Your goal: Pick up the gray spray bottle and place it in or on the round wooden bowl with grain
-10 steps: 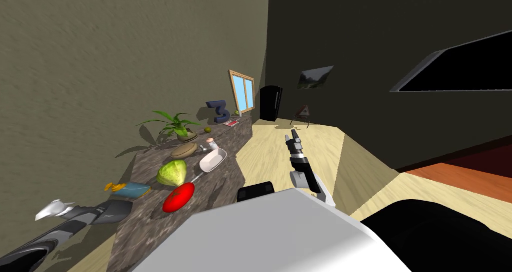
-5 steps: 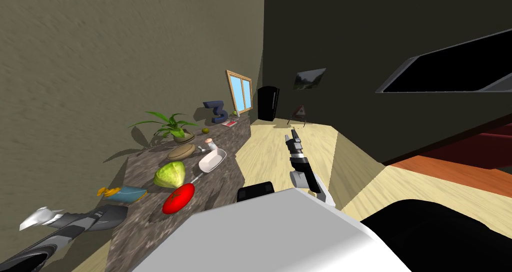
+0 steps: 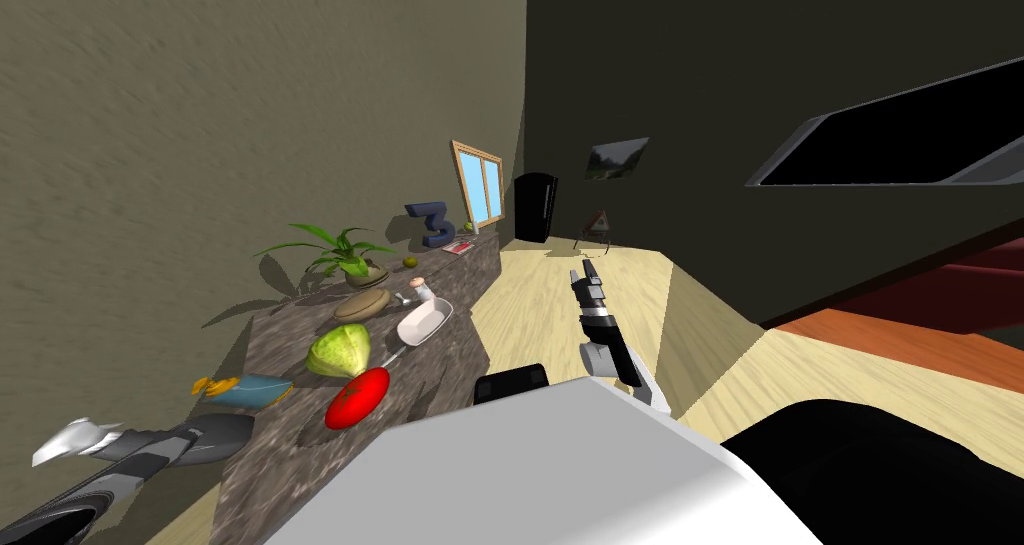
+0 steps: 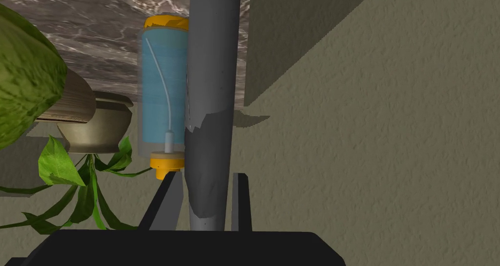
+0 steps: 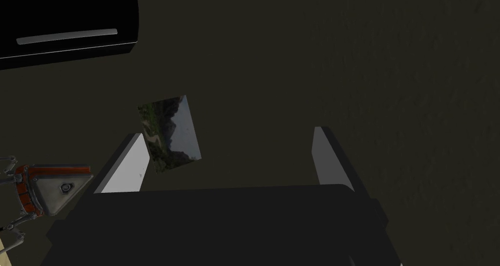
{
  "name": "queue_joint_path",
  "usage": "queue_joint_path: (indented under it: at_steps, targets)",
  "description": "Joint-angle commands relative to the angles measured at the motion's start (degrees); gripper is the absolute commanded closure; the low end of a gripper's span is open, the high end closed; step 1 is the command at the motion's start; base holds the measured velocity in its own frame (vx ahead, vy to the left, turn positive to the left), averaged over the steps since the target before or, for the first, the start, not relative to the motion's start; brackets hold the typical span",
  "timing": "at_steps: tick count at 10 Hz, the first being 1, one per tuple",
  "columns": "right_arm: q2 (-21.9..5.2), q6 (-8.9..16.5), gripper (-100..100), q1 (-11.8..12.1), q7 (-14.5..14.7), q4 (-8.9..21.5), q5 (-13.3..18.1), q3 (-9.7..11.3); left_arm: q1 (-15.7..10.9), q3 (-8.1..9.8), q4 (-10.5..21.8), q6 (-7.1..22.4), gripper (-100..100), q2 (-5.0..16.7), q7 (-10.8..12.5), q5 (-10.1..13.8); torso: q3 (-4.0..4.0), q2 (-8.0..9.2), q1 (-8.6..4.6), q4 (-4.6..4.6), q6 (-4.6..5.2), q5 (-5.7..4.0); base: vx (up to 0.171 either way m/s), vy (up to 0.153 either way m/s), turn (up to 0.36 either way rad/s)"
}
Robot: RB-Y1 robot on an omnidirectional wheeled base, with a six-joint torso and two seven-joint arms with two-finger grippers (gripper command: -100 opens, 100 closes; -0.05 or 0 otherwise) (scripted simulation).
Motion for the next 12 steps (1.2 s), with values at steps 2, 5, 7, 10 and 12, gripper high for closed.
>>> queue_joint_path:
  at_steps: [2,5,7,10,12]
  targets:
    - [0.0,0.0,0,0.0,0.0,0.0,0.0,0.0,0.0,0.00,0.0,0.0,100,0.0,0.0,0.0,0.00,0.00,0.00,0.00,0.00,0.00,0.000,0.000,0.000]
    - [0.0,0.0,0,0.0,0.0,0.0,0.0,0.0,0.0,0.00,0.0,0.0,0,0.0,0.0,0.0,-0.01,-0.01,0.00,-0.01,0.00,0.00,0.000,0.000,0.000]
    - [0.0,0.0,0,0.0,0.0,0.0,0.0,0.0,-0.3,0.80,-0.4,2.3,100,0.6,0.0,1.1,0.03,0.08,-0.41,-0.01,-0.11,0.00,-0.005,-0.149,0.113]
    - [0.0,0.0,0,0.0,0.0,0.0,0.0,0.0,-0.1,2.38,-0.2,5.5,100,2.2,0.2,3.8,0.03,0.09,-0.83,-0.02,-0.12,-0.10,0.001,-0.186,0.024]
    - [0.0,0.0,0,0.0,0.0,0.0,0.0,0.0,0.5,3.71,0.2,7.7,100,3.8,0.4,6.1,-0.02,-0.02,-0.60,-0.03,-0.10,-0.04,0.031,-0.115,-0.050]
